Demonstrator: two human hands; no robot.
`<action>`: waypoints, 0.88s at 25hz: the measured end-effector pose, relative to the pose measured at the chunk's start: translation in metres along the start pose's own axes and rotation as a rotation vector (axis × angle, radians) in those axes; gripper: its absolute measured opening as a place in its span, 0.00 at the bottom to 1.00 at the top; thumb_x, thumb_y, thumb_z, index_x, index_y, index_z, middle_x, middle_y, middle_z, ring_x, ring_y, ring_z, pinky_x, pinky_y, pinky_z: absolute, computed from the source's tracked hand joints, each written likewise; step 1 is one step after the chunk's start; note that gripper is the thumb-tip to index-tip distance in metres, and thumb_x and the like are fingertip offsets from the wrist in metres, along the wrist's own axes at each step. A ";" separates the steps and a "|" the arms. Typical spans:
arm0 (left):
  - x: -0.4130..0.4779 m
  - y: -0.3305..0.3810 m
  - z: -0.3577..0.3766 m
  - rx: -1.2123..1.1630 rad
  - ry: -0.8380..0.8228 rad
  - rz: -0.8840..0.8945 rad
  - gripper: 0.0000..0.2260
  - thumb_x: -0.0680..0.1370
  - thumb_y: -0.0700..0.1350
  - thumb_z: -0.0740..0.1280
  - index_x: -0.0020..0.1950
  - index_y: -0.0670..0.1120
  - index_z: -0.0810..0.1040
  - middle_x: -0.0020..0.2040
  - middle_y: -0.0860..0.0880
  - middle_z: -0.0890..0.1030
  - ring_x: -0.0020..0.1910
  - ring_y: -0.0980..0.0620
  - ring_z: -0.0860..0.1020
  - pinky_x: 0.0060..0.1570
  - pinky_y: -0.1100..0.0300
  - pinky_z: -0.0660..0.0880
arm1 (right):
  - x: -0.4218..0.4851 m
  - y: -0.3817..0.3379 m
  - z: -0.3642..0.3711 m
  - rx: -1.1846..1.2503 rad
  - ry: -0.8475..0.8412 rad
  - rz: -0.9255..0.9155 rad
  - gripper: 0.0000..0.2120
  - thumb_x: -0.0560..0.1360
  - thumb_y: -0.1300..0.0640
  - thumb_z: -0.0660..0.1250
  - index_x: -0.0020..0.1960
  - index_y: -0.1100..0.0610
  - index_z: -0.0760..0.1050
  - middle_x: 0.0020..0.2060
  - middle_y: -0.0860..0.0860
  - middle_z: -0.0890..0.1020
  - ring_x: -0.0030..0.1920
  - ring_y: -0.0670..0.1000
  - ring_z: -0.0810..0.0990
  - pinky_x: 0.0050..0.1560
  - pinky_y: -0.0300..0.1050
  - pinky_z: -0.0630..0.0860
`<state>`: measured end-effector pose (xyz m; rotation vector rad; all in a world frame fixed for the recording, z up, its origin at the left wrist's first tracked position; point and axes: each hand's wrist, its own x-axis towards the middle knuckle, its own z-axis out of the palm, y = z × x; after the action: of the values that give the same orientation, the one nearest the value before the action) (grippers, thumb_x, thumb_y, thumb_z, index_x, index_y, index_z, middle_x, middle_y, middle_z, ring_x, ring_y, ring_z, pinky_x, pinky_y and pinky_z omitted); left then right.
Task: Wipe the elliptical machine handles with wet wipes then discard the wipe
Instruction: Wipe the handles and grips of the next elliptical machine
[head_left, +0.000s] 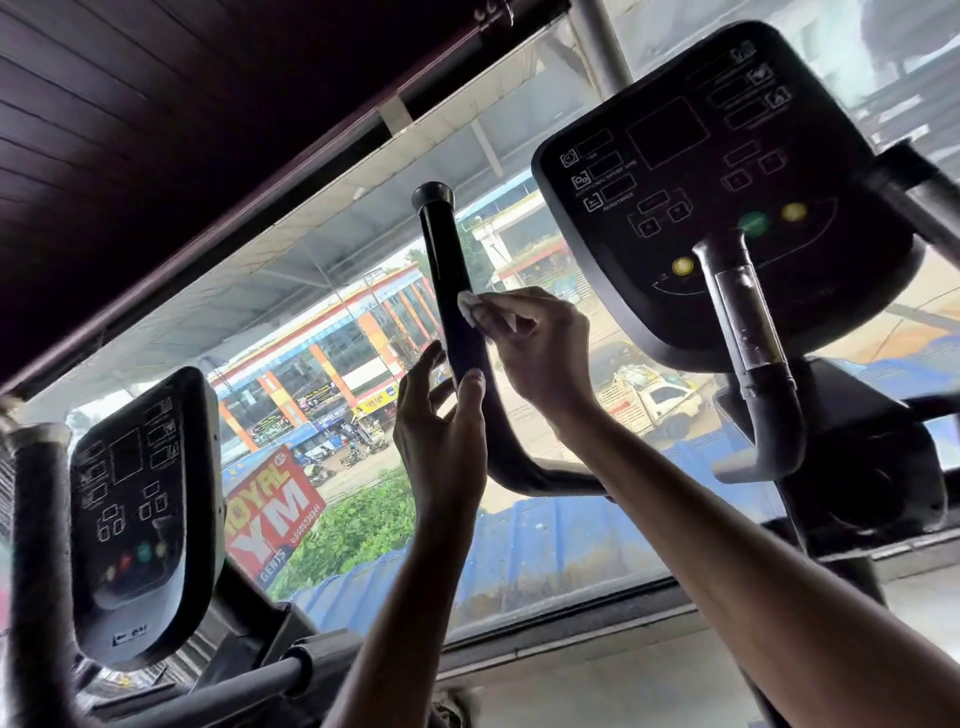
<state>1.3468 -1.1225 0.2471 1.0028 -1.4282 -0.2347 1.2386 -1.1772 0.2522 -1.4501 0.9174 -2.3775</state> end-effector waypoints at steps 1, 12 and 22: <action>0.004 0.002 -0.001 0.005 0.003 -0.009 0.23 0.73 0.52 0.69 0.69 0.51 0.79 0.63 0.56 0.83 0.54 0.58 0.84 0.54 0.54 0.81 | -0.002 0.002 -0.003 0.012 -0.014 0.015 0.08 0.75 0.50 0.77 0.51 0.53 0.88 0.43 0.48 0.87 0.41 0.45 0.84 0.46 0.45 0.81; 0.035 0.009 0.001 -0.003 -0.033 -0.042 0.10 0.79 0.40 0.70 0.60 0.47 0.83 0.51 0.56 0.85 0.37 0.72 0.80 0.36 0.77 0.71 | 0.045 -0.005 0.013 -0.053 -0.023 0.052 0.12 0.75 0.47 0.77 0.54 0.52 0.88 0.46 0.47 0.89 0.45 0.46 0.86 0.51 0.53 0.82; 0.060 0.010 0.009 -0.094 -0.062 -0.034 0.11 0.79 0.42 0.70 0.60 0.48 0.84 0.56 0.55 0.86 0.39 0.67 0.81 0.42 0.65 0.74 | 0.059 -0.006 0.020 -0.202 -0.006 -0.128 0.09 0.76 0.47 0.74 0.51 0.51 0.88 0.42 0.48 0.88 0.41 0.47 0.85 0.48 0.53 0.80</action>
<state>1.3467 -1.1616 0.2949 0.9505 -1.4436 -0.3573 1.2276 -1.2086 0.3051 -1.6328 1.1233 -2.4279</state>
